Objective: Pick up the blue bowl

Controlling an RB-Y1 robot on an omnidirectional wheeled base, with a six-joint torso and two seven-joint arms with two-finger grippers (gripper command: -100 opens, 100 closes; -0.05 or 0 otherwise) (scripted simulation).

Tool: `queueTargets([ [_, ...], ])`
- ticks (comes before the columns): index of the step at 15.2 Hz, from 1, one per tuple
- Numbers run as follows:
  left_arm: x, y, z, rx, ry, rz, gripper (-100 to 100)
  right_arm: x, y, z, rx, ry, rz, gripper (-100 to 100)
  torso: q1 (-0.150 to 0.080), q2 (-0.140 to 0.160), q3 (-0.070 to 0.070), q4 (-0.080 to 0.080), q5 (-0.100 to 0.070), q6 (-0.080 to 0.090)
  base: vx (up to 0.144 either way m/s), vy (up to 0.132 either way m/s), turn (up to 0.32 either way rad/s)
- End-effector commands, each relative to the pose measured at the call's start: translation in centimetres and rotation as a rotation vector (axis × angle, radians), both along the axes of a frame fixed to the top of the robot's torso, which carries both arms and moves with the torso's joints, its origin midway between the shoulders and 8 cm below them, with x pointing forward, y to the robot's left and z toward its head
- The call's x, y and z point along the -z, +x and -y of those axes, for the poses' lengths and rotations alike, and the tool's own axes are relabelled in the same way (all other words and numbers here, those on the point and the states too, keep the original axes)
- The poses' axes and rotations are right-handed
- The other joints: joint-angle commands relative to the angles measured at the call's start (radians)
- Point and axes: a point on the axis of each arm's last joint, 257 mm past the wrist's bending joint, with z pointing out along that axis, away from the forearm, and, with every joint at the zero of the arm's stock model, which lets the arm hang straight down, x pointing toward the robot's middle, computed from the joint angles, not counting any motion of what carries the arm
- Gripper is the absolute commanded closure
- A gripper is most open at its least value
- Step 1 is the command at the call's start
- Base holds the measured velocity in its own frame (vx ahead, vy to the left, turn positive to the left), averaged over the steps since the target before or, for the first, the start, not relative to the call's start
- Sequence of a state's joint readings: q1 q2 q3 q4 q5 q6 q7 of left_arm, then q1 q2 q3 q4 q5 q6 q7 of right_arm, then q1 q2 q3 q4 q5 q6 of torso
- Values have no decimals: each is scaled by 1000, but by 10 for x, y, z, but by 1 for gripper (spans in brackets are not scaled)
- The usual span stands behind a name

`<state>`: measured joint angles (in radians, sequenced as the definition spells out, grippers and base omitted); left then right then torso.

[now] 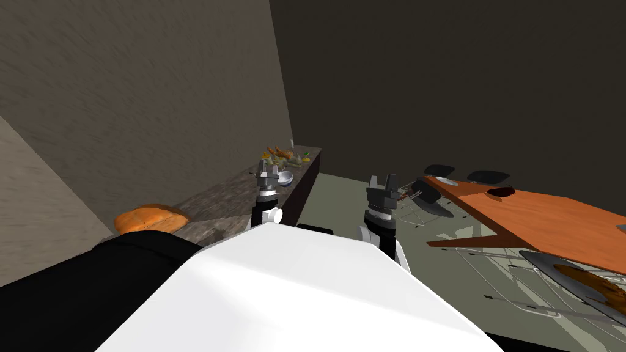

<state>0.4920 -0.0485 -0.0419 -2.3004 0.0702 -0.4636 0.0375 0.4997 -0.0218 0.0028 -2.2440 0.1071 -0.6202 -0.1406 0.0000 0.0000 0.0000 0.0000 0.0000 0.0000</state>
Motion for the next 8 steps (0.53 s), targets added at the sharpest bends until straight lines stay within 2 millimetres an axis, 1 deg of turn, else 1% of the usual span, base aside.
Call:
queueTargets([
  [1, 3, 3, 3, 26, 31, -22, -100, 0, 0, 0, 0, 0, 0, 0, 0, 0, 0, 0, 0, 0, 6, -2, 4],
  [4, 6, 6, 5, 46, 50, -42, -100, 0, 0, 0, 0, 0, 0, 0, 0, -1, 0, 0, 0, 0, 13, -7, 8],
  [7, 15, 15, 7, 88, 79, -96, -100, 0, 0, 0, 0, 0, 0, 0, 0, -1, -1, 0, 0, 0, 22, -8, 11],
  [8, 15, 15, 7, 88, 79, -96, -100, 0, 0, 0, 0, 0, 0, 0, 0, -2, -1, 0, 0, 0, 23, -14, 12],
])
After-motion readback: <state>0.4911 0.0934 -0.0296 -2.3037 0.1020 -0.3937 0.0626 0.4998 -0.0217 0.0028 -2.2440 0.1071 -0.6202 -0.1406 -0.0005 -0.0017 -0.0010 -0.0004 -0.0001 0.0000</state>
